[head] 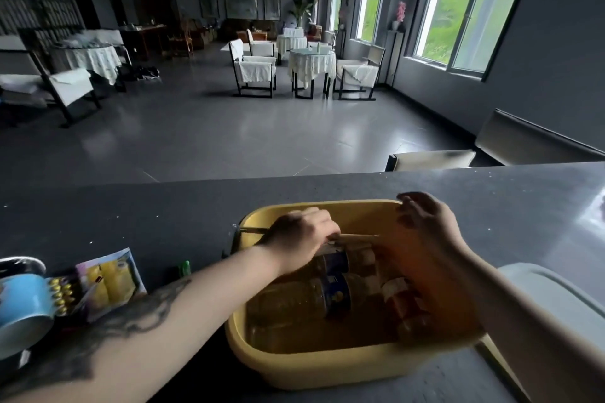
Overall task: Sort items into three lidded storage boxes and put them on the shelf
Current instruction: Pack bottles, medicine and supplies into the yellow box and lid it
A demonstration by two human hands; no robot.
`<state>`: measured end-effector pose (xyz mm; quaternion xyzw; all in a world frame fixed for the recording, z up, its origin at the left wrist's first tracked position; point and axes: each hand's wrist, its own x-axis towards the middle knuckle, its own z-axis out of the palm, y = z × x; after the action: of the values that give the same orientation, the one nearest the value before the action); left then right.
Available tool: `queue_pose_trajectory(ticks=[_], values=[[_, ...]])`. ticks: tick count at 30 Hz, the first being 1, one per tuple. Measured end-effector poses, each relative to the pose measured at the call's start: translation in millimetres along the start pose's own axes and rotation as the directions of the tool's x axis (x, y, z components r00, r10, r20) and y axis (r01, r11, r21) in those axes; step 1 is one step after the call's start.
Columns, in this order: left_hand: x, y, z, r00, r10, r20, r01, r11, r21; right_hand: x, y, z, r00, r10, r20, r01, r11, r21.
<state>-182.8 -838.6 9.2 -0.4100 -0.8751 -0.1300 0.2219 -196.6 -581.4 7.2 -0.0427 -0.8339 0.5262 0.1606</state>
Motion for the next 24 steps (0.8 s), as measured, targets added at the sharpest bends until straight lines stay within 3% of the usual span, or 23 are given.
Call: queue_pose_trajectory(ticks=[2,5,9,13,15,17,19,21,24], values=[[7,-2,19,0.995,-0.02,0.098,0.021,1.0,-0.009,-6,3,-1,0.995,-0.009,-0.097,0.014,0.998,0.058],[12,-10,38,0.966,-0.159,0.204,0.181,0.979,-0.091,-14,6,8,0.99,-0.057,-0.127,0.053,0.998,-0.036],[10,-22,50,0.901,-0.294,0.318,0.335,0.939,-0.08,-19,2,12,0.993,-0.075,-0.092,0.056,0.98,-0.192],[13,-19,41,0.874,-0.334,0.353,0.373,0.927,-0.047,-28,-5,8,0.996,-0.086,-0.035,0.071,0.948,-0.311],[16,-9,21,0.9,-0.356,0.252,0.396,0.91,-0.125,-33,-10,2,0.996,-0.086,-0.004,0.079,0.931,-0.355],[12,0,-3,0.891,-0.454,0.022,0.449,0.872,-0.197,-41,-21,-2,0.995,-0.091,0.036,0.097,0.923,-0.373],[-5,3,-29,0.787,-0.567,-0.242,0.525,0.822,-0.22,-50,-42,7,0.992,-0.128,0.023,0.128,0.931,-0.342],[-41,0,-53,0.629,-0.646,-0.433,0.603,0.756,-0.253,-64,-72,37,0.98,-0.199,0.012,0.196,0.951,-0.24],[-109,-9,-68,0.44,-0.725,-0.529,0.693,0.649,-0.313,-101,-110,95,0.955,-0.272,0.117,0.272,0.962,0.01]])
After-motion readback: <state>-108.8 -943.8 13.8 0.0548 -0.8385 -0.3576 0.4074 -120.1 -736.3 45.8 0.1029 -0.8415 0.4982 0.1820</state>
